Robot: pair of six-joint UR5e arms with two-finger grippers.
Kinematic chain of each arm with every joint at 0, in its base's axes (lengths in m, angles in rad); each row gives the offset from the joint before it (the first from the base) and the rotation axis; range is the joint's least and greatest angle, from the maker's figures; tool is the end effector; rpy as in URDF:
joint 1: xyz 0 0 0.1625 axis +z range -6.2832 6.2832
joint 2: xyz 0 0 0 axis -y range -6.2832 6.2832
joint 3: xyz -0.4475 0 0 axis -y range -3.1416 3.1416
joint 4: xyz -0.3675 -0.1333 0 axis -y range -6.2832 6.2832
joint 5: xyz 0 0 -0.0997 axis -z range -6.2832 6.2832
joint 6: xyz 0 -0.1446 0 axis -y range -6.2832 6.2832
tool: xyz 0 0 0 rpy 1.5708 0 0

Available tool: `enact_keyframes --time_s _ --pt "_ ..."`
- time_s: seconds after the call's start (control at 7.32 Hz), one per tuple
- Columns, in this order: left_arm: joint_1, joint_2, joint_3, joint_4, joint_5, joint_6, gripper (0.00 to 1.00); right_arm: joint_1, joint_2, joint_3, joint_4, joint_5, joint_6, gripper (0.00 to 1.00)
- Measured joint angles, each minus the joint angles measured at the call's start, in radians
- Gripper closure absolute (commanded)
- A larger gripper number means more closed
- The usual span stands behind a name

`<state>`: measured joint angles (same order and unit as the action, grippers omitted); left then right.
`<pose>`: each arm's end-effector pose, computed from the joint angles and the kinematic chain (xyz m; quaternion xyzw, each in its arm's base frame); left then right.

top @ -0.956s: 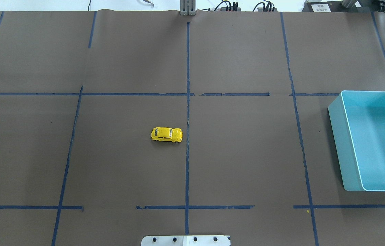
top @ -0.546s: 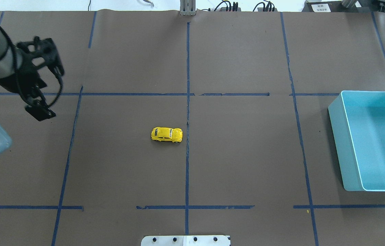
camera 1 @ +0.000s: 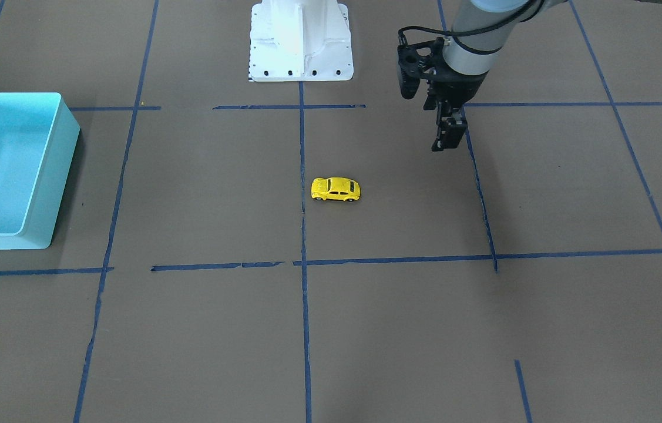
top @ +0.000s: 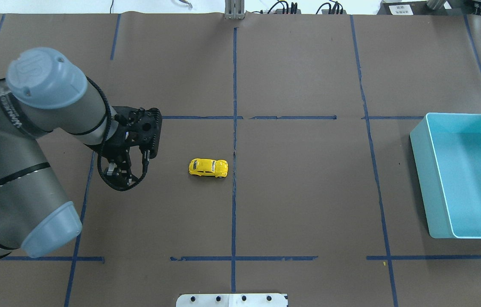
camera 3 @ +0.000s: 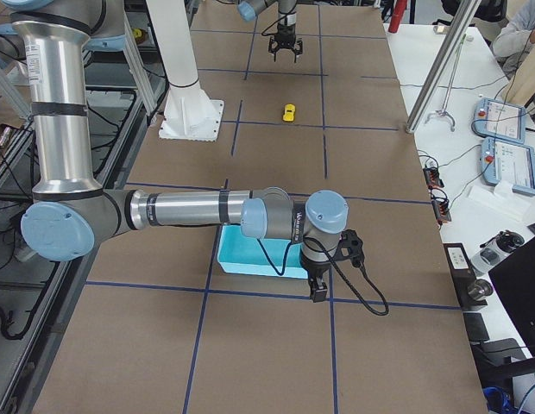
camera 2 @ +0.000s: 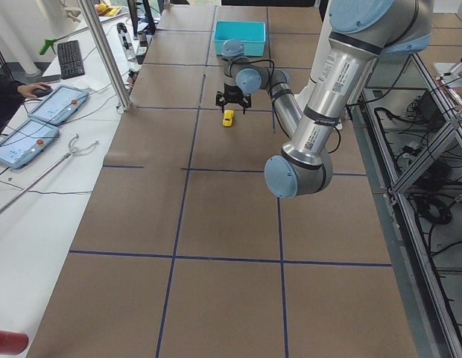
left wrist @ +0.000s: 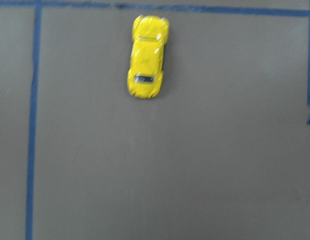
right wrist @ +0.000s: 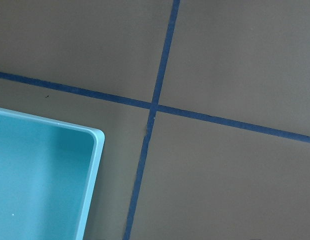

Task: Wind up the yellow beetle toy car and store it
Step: 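Move the left gripper over the yellow beetle toy car, then lower the left gripper onto the car's roof and press down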

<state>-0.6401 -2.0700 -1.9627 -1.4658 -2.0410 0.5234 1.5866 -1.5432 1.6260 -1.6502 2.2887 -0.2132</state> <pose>0.4463 -0.4168 0.2901 0.3213 0.2861 0.6638 0.6119 0.0457 -0.4780 0.6880 0.0417 -0.3488 -0.0929 0.9316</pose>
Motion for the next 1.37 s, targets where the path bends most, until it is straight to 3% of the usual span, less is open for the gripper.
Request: enact_keyframes --time_s 0.27,0.68,1.37 --pt "0.047 -0.123 0.159 -0.070 0.002 0.009 0.00 0.001 0.000 0.000 0.000 0.000 0.000 0.00" --pt "0.083 -0.209 0.313 -0.142 0.051 0.006 0.01 0.001 0.000 0.000 0.000 0.000 0.000 0.00" --pt "0.139 -0.247 0.443 -0.232 0.141 -0.023 0.01 0.001 0.000 -0.002 0.000 0.000 0.000 0.00"
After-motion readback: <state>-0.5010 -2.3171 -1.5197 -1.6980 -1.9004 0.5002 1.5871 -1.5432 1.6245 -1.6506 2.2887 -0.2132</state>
